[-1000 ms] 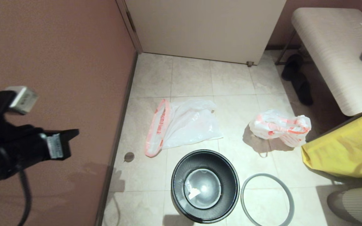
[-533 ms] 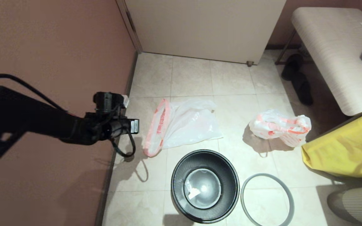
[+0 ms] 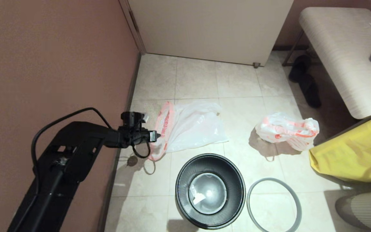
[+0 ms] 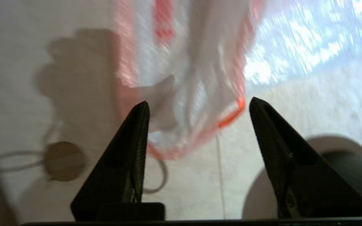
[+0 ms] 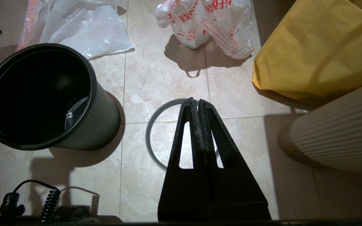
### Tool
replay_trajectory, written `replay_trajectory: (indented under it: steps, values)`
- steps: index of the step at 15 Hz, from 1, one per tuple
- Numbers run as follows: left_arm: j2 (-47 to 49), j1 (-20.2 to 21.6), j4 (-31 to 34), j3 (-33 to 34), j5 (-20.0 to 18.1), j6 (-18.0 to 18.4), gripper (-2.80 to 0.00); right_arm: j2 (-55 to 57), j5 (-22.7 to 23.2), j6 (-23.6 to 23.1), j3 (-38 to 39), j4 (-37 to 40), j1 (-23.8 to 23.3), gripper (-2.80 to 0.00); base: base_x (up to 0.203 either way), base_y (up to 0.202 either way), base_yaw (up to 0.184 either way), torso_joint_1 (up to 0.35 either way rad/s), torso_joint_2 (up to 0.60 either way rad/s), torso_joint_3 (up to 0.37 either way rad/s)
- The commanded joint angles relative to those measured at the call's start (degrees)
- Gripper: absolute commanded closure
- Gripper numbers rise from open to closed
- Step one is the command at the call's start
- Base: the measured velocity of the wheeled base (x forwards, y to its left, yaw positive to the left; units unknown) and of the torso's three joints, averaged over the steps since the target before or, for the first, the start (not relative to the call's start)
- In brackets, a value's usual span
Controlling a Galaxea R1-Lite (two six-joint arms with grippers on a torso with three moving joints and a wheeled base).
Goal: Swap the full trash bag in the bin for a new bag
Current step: Pick up a new trash bag
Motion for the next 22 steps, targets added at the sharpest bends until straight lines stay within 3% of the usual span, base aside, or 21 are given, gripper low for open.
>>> replay_trajectory:
  steps: [1, 4, 9, 13, 14, 22]
  values:
    - [4.7, -0.6, -0.3, -0.7, -3.6, -0.1, -2.8, 0.1, 0.0, 0.0, 0.0, 0.0, 0.0, 0.0, 0.0, 0.0, 0.0, 0.0, 0.0, 0.0]
    - [6.2, -1.2, -2.9, -0.8, -8.6, -0.3, -2.8, 0.1, 0.0, 0.0, 0.0, 0.0, 0.0, 0.0, 0.0, 0.0, 0.0, 0.0, 0.0, 0.0]
    - [12.1, -1.4, -11.9, -1.2, -11.3, -0.1, -2.8, 0.0, 0.0, 0.0, 0.0, 0.0, 0.0, 0.0, 0.0, 0.0, 0.0, 0.0, 0.0, 0.0]
    - [14.4, -2.1, -14.4, -1.2, -13.0, 0.0, -2.8, 0.1, 0.0, 0.0, 0.0, 0.0, 0.0, 0.0, 0.0, 0.0, 0.0, 0.0, 0.0, 0.0]
    - [14.8, -2.2, -15.2, -1.2, -13.0, 0.0, 0.0, 0.1, 0.0, 0.0, 0.0, 0.0, 0.0, 0.0, 0.0, 0.0, 0.0, 0.0, 0.0, 0.0]
    - [15.4, -2.3, -18.1, -1.2, -13.8, 0.0, 0.0, 0.1, 0.0, 0.0, 0.0, 0.0, 0.0, 0.0, 0.0, 0.0, 0.0, 0.0, 0.0, 0.0]
